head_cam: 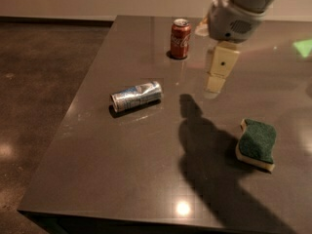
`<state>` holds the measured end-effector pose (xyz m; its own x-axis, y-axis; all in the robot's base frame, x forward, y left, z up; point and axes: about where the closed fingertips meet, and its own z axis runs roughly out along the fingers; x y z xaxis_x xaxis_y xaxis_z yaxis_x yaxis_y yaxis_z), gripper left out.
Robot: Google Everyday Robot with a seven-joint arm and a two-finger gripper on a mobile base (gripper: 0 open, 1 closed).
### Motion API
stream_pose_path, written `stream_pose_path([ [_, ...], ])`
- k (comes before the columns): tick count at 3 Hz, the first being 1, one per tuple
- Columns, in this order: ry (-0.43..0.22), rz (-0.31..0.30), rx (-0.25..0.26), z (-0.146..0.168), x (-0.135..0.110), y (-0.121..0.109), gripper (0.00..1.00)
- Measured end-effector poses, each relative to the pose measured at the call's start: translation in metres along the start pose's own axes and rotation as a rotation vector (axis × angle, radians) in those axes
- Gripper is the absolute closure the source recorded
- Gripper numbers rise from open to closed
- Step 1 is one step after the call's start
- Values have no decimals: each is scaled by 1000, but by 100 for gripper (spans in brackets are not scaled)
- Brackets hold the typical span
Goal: Place redbull can upright
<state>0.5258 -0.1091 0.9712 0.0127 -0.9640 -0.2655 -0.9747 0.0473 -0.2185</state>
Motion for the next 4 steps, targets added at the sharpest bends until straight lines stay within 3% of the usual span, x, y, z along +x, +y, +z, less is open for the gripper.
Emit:
stream_pose_path([
  [2,-2,-157,-58,53,-59,-19,0],
  [4,41,-315,-138,118,-103,-16,0],
])
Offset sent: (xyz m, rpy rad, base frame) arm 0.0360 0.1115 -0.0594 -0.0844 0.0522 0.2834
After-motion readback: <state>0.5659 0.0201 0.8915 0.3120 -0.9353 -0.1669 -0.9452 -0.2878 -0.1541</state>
